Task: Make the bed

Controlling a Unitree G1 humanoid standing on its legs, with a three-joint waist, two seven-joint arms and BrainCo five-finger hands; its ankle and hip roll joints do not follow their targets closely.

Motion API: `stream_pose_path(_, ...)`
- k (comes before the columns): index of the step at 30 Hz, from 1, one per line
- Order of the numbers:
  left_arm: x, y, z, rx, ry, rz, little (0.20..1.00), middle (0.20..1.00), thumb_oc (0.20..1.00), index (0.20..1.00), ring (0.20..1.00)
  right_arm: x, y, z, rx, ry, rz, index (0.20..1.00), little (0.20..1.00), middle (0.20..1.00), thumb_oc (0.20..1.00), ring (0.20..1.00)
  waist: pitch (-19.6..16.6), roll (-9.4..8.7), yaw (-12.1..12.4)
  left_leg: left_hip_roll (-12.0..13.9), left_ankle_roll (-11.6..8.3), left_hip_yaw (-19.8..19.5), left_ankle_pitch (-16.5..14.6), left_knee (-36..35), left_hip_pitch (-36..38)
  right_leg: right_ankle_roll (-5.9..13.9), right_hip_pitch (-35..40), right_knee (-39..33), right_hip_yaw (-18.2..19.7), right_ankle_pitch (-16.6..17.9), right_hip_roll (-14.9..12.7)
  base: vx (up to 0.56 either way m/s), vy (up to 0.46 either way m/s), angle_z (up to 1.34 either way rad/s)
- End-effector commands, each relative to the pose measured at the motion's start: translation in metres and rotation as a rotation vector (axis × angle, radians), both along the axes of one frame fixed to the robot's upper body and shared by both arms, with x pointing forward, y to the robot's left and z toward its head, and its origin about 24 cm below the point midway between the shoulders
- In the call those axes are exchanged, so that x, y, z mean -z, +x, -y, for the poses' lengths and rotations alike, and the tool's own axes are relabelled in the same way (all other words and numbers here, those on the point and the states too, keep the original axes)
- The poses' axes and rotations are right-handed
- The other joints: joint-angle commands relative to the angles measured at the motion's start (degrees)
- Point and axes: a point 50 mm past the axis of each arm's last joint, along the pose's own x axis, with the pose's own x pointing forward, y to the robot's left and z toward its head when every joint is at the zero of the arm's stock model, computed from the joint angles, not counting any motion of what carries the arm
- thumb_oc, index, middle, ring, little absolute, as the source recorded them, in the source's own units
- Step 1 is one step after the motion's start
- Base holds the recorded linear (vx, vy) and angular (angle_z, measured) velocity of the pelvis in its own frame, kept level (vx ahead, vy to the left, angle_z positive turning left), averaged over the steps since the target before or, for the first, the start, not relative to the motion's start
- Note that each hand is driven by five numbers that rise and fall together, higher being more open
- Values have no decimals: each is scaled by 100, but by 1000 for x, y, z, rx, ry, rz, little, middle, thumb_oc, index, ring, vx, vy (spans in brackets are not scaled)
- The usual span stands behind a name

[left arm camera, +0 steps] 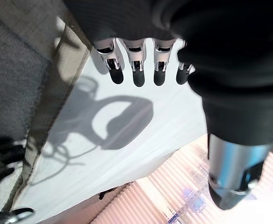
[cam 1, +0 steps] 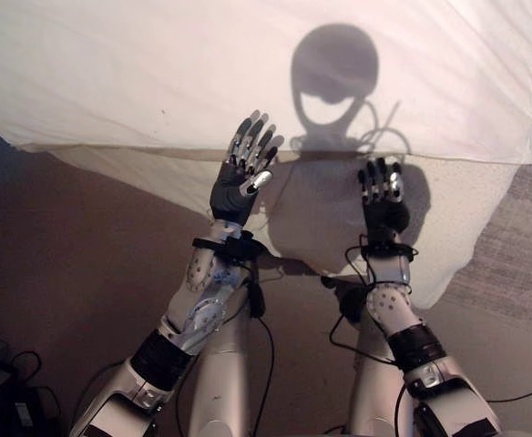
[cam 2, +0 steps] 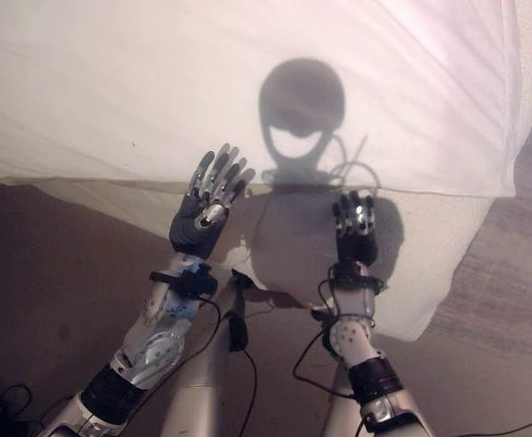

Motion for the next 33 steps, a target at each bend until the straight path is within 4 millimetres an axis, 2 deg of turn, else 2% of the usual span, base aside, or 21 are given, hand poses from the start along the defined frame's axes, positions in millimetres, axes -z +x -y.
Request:
stream_pose_path(1, -31, -20, 0, 29, -21, 205, 1000, 1000, 1000, 1000, 1000, -18, -5, 18, 97, 6, 88, 1000, 1000, 1000, 1000, 1000, -54, 28, 160, 180, 103, 390, -1099, 416, 547, 648, -67, -1034, 169, 1326, -87, 0, 0, 0)
stream_pose_path(9, -36, -21, 2, 48, 3, 234, 1000, 1000, 1000, 1000, 1000, -32, -1, 32, 174, 27, 111, 1000, 1000, 1000, 1000, 1000, -54, 27, 168, 174, 108, 365, -1095, 391, 549, 656, -85, -1057, 221, 1323, -26, 0, 0, 0)
stream_pose_path(19, -38, -22, 2, 44, 7, 248, 1000, 1000, 1000, 1000, 1000, -45, 3, 37, 199, 31, 140, 1000, 1000, 1000, 1000, 1000, -54, 44, 203, 156, 112, 369, -1098, 342, 568, 662, -110, -1071, 262, 1328, 16, 0, 0, 0)
stream_pose_path(22, -38, -23, 1, 45, 1, 249, 1000, 1000, 1000, 1000, 1000, -57, 4, 38, 207, 34, 179, 1000, 1000, 1000, 1000, 1000, -54, 58, 230, 153, 113, 380, -1095, 316, 583, 676, -105, -1100, 264, 1351, 19, 0, 0, 0)
stream_pose_path(23, -36, -23, 0, 47, 3, 244, 1000, 1000, 1000, 1000, 1000, -67, 4, 41, 214, 31, 216, 1000, 1000, 1000, 1000, 1000, -54, 68, 243, 150, 119, 386, -1096, 320, 582, 676, -110, -1097, 262, 1345, 27, 0, 0, 0)
stream_pose_path(29, -36, -25, 0, 59, 13, 251, 1000, 1000, 1000, 1000, 1000, -88, 6, 48, 231, 17, 278, 1000, 1000, 1000, 1000, 1000, -54, 85, 281, 147, 124, 401, -1100, 301, 592, 678, -126, -1086, 270, 1335, 41, 0, 0, 0)
stream_pose_path(30, -34, -26, 0, 63, 15, 246, 1000, 1000, 1000, 1000, 1000, -100, 7, 50, 235, -2, 309, 1000, 1000, 1000, 1000, 1000, -54, 90, 306, 157, 119, 404, -1101, 311, 589, 676, -136, -1079, 268, 1329, 47, 0, 0, 0)
stream_pose_path(33, -33, -27, 0, 71, 24, 241, 1000, 1000, 1000, 1000, 1000, -112, 7, 49, 234, -27, 337, 1000, 1000, 1000, 1000, 1000, -54, 95, 327, 165, 114, 412, -1103, 310, 592, 679, -133, -1083, 272, 1335, 56, 0, 0, 0)
